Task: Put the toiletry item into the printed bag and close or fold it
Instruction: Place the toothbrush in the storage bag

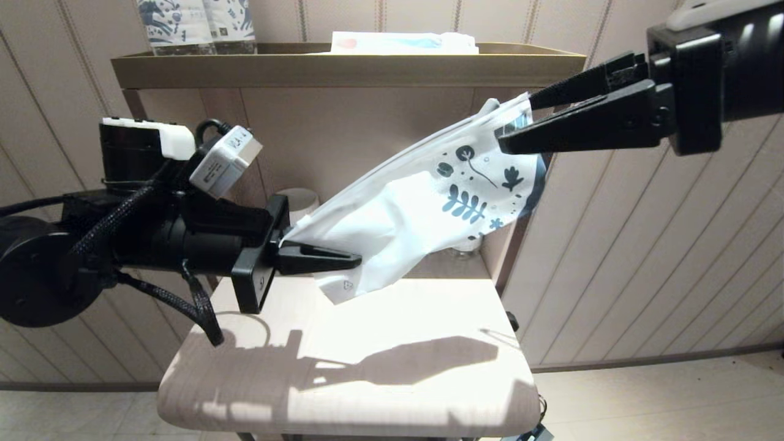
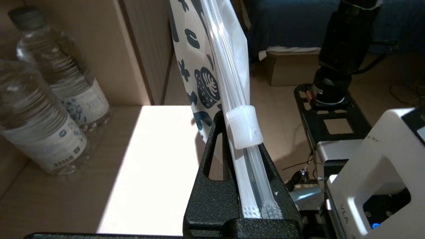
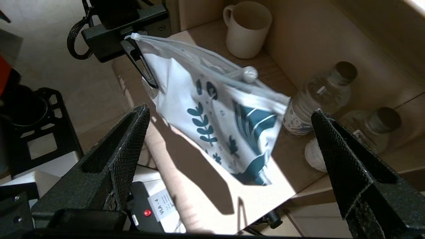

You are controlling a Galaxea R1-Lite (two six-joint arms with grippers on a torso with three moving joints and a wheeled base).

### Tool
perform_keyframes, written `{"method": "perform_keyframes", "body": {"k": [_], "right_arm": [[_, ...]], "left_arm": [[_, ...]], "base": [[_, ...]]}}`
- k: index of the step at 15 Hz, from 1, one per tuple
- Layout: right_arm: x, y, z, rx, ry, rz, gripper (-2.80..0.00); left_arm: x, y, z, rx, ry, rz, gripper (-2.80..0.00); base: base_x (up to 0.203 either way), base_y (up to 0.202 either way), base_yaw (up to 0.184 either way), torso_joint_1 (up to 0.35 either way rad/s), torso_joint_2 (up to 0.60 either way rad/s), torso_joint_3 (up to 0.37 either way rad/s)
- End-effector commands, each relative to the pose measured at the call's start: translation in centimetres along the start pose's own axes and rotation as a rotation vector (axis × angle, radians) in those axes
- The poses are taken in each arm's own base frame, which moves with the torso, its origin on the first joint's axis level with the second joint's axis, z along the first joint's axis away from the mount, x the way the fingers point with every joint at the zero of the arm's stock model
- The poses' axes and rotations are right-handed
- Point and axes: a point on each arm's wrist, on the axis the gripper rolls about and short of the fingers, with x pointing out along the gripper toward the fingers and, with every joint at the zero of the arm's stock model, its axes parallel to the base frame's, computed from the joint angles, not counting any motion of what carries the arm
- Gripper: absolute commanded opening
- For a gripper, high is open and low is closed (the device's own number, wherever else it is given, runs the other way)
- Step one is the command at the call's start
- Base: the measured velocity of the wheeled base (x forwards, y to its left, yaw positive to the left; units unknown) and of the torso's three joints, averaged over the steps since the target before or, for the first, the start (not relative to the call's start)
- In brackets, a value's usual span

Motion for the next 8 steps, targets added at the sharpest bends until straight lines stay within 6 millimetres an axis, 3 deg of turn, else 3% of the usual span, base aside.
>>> {"method": "perform_keyframes", "body": {"k": [1, 3, 8], "right_arm": [[-1.4, 0.3, 0.8, -0.017, -0.041, -0.018, 0.00], [0.0, -0.1, -0.1, 0.000, 0.021, -0.039, 0.00], [2.1, -2.0, 0.1, -0.003, 0.015, -0.194, 0.00]], "left_arm": [[0.2, 0.7, 0.8, -0.109, 0.040, -0.014, -2.80], [-0.3, -0.4, 1.7, -0.105, 0.035, -0.018, -2.80], [-0.4, -0.7, 1.3, -0.046, 0.006, -0.024, -2.80]], "base": [[0.000, 0.000, 0.000, 0.000, 0.00, 0.000], [0.000, 0.000, 0.000, 0.000, 0.00, 0.000], [0.000, 0.000, 0.000, 0.000, 0.00, 0.000]]}}
